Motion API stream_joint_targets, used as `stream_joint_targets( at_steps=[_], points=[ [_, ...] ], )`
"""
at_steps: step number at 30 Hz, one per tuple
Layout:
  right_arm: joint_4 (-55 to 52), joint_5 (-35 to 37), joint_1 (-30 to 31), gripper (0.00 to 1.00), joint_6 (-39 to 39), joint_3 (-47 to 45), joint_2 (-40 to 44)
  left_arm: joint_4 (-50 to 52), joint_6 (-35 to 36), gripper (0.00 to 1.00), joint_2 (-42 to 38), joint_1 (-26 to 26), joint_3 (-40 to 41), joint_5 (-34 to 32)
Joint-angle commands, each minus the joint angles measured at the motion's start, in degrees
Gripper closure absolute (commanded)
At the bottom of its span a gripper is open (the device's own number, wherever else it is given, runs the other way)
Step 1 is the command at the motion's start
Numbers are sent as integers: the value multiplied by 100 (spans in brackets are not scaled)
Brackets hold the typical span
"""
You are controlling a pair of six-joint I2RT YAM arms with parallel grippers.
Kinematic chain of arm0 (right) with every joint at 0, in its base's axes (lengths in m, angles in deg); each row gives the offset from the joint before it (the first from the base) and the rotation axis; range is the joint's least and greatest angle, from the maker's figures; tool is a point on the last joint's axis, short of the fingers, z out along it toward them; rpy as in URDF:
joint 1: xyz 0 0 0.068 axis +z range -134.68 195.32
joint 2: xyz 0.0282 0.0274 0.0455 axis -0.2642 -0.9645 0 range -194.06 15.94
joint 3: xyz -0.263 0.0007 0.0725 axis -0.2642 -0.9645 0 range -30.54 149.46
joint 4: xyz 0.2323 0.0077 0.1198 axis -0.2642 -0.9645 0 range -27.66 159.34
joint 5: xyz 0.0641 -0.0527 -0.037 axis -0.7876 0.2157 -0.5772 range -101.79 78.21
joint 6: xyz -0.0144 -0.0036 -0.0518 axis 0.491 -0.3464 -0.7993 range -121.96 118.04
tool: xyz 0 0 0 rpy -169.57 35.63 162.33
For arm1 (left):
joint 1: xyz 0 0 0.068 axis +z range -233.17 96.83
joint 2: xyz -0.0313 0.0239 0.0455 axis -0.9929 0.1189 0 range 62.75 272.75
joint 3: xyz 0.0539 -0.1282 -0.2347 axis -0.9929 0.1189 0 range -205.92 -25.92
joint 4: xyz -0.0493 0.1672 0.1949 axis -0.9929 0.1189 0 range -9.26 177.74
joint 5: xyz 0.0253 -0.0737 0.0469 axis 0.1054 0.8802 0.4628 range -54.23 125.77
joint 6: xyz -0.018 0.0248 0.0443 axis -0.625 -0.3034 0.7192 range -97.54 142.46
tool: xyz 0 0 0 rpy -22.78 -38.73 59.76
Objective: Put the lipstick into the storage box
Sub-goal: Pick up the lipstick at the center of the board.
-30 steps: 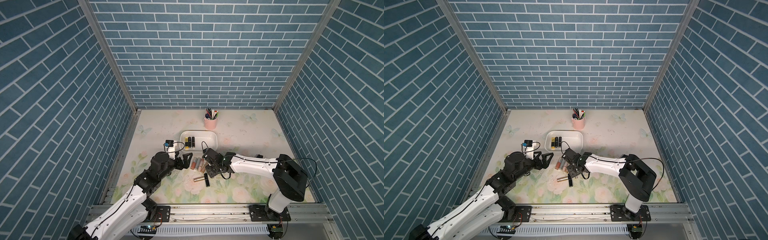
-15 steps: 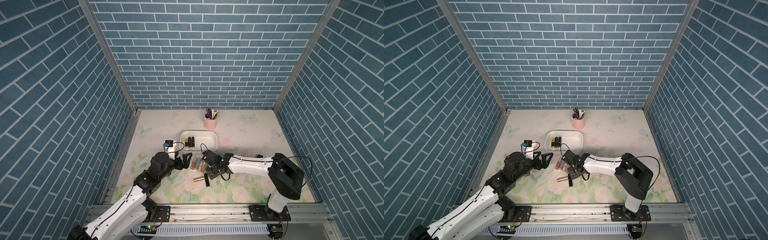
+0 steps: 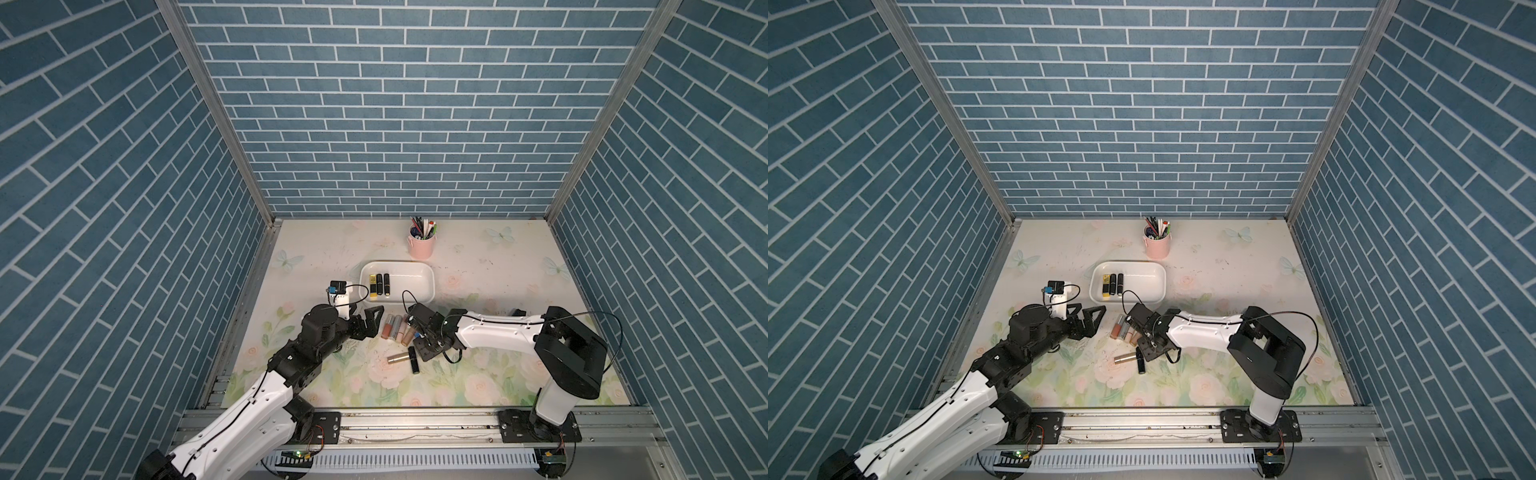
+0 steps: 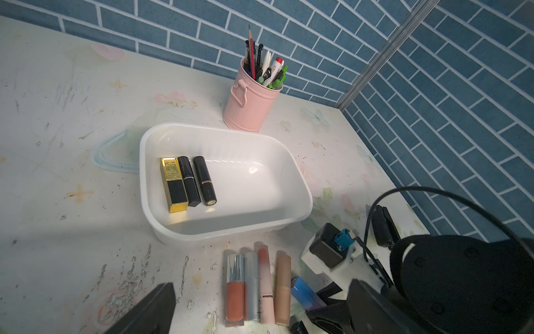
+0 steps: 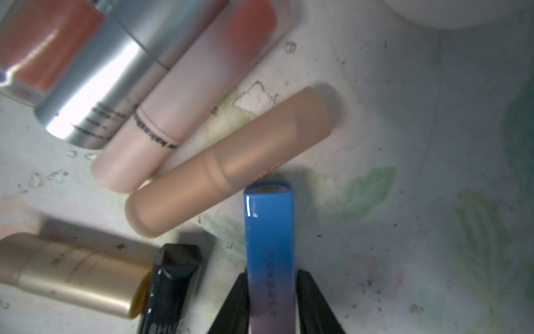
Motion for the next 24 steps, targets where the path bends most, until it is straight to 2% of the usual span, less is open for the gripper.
stream_joint_targets(
  at_steps=[1,7,24],
  points=[
    [7,91,35,78,113,-33,-45,46,68,0,-10,-25,56,-42],
    [3,95,38,86,113,3,53,64,60,0,-15,-25,48,-80],
    [0,104,30,88,165,9,434,139,-49,0,-8,-25,-31,-156]
  ],
)
